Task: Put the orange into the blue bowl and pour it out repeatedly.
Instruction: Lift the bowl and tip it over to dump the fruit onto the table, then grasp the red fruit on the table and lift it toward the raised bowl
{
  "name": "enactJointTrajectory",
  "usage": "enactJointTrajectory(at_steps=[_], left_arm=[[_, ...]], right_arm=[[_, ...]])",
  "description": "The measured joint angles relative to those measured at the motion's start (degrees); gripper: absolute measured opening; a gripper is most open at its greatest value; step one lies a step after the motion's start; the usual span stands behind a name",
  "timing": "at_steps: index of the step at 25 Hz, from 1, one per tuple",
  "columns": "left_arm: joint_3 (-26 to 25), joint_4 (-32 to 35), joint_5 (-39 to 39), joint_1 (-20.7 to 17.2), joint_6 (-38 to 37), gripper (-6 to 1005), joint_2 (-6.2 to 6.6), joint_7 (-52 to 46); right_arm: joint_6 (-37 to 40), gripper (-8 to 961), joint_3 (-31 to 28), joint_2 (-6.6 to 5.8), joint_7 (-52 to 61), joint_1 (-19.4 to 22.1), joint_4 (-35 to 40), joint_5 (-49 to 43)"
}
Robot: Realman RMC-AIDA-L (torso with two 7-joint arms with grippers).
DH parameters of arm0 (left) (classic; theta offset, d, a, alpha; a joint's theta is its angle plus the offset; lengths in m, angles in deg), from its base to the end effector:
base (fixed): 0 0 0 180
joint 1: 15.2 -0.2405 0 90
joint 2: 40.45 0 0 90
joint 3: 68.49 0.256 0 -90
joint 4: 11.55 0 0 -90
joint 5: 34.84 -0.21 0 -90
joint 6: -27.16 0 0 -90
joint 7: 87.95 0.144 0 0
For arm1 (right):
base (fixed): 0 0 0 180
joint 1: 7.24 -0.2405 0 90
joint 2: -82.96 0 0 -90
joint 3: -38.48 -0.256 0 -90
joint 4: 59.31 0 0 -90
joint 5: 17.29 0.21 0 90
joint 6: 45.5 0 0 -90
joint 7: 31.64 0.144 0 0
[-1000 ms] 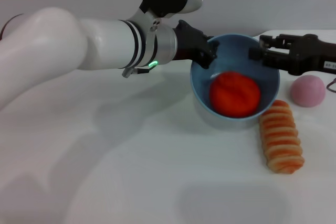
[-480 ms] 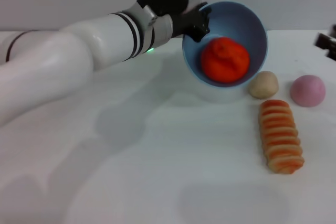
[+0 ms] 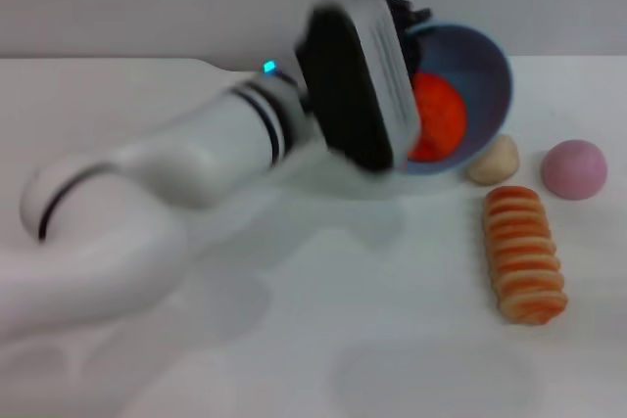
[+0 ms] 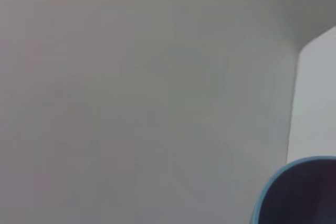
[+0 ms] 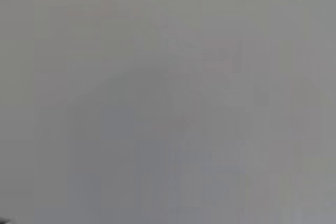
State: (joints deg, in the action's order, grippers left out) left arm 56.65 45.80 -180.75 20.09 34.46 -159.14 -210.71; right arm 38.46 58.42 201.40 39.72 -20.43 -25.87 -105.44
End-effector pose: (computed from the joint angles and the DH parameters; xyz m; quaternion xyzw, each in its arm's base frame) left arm -0.0973 0.3819 -0.1144 -0.8654 0.2406 -0.0542 0.4362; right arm 0.3703 0.2698 0.0931 -0.7216 0.3317 0.4031 0.4548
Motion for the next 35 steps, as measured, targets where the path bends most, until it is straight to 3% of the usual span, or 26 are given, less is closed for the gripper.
enactJointTrajectory(at_steps=[6, 12, 18, 21, 22, 23, 26, 28, 29, 30, 32, 35], left_arm=[[8.7, 0.1, -3.0, -5.6, 15.4, -1, -0.28, 17.4], [11.1, 0.2, -2.6, -8.9, 21.7, -1, -0.3, 28.5], [12.1, 0.0, -2.0, -11.3, 26.3, 0, -0.33, 30.1], [11.6, 0.8, 4.7, -11.3, 26.0, 0, -0.38, 28.9], [10.0, 2.1, 13.6, -10.3, 23.4, 0, -0.41, 28.1], [10.0, 2.1, 13.6, -10.3, 23.4, 0, -0.41, 28.1], [5.3, 4.2, 26.7, -8.7, 15.5, 0, -0.25, 27.5], [-0.5, 5.4, 36.7, -7.1, 5.5, 0, 0.0, 27.4], [-0.5, 5.4, 36.7, -7.1, 5.5, 0, 0.0, 27.4], [-7.0, 5.3, 44.2, -5.3, -4.7, 0, 0.08, 26.6], [-10.9, 4.5, 47.4, -4.1, -10.3, 0, 0.17, 24.6], [-18.9, 1.1, 50.1, -1.0, -21.1, 0, 0.4, 17.7]], right_arm=[[-0.1, 552, -2.4, -0.07, -2.4, -1.3, -3.0, -0.1], [-0.7, 552, -2.1, -0.13, -2.4, -2.5, -3.3, -0.3], [-0.4, 551, -2.3, -0.12, -2.4, -3.2, -3.7, -0.1], [-0.3, 551, -2.3, -0.11, -1.8, -3.7, -3.9, 0.0], [-0.2, 551, -2.1, -0.11, -0.9, -4.1, -3.9, -0.1], [-0.2, 551, -2.1, -0.11, -0.9, -4.1, -3.9, -0.1], [-0.5, 551, -2.0, -0.26, 2.5, -4.5, -3.6, -0.3], [-0.5, 551, -1.8, -0.9, 6.5, -4.8, -3.3, -0.5], [-0.4, 551, -1.4, -1.38, 8.6, -4.9, -3.2, -0.5], [-0.1, 551, -0.5, -1.95, 11.3, -5.0, -3.1, -0.6], [0.9, 551, 2.8, -3.44, 16.8, -5.3, -2.3, -0.7], [2.1, 552, 6.8, -4.31, 21.4, -5.8, 0.0, -2.6]])
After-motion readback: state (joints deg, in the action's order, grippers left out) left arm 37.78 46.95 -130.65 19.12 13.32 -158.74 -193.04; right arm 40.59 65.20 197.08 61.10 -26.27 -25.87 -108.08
